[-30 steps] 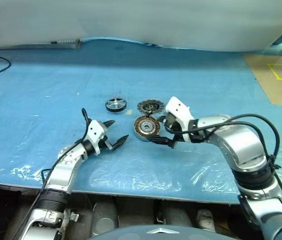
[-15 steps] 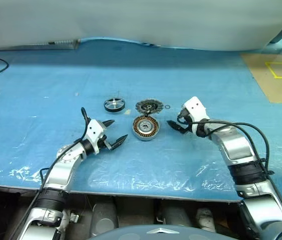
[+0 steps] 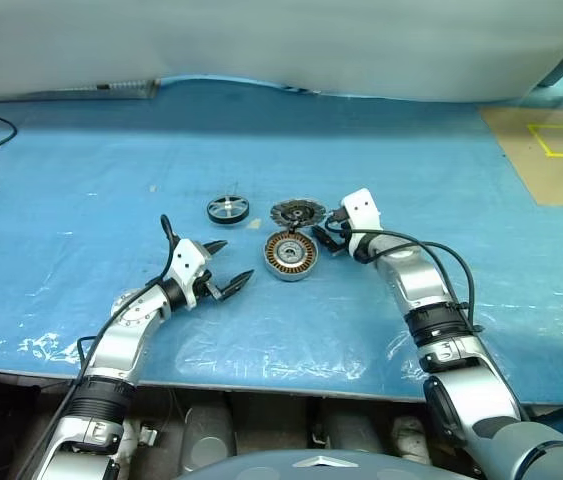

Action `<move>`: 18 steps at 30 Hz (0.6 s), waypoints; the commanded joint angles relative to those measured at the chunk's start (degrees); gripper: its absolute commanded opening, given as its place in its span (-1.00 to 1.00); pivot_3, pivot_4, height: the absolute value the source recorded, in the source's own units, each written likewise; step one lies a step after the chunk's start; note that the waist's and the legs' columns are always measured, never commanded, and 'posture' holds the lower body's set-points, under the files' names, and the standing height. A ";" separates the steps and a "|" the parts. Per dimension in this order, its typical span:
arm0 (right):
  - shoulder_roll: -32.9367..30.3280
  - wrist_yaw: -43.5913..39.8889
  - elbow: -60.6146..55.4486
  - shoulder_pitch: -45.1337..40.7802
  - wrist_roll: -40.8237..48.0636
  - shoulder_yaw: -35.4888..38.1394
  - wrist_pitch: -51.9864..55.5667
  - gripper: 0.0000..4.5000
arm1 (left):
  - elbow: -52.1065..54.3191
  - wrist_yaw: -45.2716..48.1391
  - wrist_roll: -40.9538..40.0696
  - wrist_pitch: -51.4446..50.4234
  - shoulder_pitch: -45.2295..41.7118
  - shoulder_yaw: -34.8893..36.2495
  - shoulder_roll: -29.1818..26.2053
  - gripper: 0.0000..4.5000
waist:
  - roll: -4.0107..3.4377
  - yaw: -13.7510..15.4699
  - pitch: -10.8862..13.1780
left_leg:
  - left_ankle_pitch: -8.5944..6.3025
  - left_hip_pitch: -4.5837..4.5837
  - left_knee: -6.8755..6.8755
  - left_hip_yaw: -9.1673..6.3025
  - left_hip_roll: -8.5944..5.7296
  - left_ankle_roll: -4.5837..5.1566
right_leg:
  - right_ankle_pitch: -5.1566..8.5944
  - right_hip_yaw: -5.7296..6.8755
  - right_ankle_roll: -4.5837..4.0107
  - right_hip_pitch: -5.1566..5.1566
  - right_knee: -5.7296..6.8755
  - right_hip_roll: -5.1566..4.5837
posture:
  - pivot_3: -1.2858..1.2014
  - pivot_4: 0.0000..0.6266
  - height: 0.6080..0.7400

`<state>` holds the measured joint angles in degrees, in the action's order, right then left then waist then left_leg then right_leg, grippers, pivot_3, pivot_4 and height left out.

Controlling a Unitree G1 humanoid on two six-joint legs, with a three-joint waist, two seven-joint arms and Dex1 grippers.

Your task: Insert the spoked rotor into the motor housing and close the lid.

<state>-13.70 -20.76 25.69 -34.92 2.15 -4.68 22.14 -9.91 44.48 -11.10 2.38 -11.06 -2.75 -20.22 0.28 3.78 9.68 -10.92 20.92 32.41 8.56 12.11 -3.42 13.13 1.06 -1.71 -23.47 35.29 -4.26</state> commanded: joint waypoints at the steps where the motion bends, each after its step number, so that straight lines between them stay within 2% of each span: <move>1: 1.13 2.43 5.00 -1.35 -1.29 0.46 -2.73 0.98 | 2.25 -0.07 -0.60 0.26 -0.24 0.31 -0.26 1.00 | 0.00 -0.01 0.00 | 0.00 -0.01 0.01 0.00 0.00 0.00 | 0.00 0.00 0.00 0.01 0.02 0.00 | 0.03 -0.52 1.00; 8: 2.37 5.30 14.50 -4.59 -1.89 0.94 -8.04 0.98 | 2.10 -0.23 -0.41 0.34 -0.46 0.19 -0.07 1.00 | -0.01 0.00 -0.01 | 0.00 -0.05 0.05 0.00 0.00 0.00 | 0.00 -0.01 -0.01 0.05 0.08 -0.01 | 0.03 -0.52 1.00; 9: 2.60 5.68 15.85 -5.04 -2.08 0.83 -8.67 0.91 | 2.08 -0.23 -0.37 0.35 -0.49 0.17 -0.08 1.00 | -0.01 0.00 -0.01 | 0.00 -0.06 0.06 0.00 0.00 0.00 | 0.00 -0.01 -0.01 0.05 0.10 -0.01 | 0.03 -0.52 1.00; 12: 3.01 6.07 18.36 -5.66 -2.63 0.35 -10.13 0.59 | 2.10 -0.29 -0.36 0.40 -0.43 0.16 -0.04 1.00 | -0.02 0.00 -0.02 | 0.00 -0.09 0.08 0.01 0.01 0.00 | 0.01 -0.01 -0.01 0.07 0.13 -0.01 | 0.03 -0.52 1.00; 18: 3.20 5.44 19.02 -4.55 -3.91 -0.75 -11.19 -0.32 | 2.38 -0.40 -0.27 0.40 0.07 0.13 -0.14 1.00 | -0.02 0.09 -0.03 | -0.01 -0.12 0.13 0.00 0.01 0.00 | 0.01 -0.01 -0.01 0.15 0.14 -0.02 | 0.03 -0.52 1.00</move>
<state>-10.06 -15.87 42.48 -41.57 -0.13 -5.11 9.61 -9.75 44.23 -11.07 2.14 -11.08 -2.78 -20.11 0.26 3.87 9.65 -10.93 20.79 32.54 8.57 12.12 -3.42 13.14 1.05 -1.72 -23.31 35.43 -4.29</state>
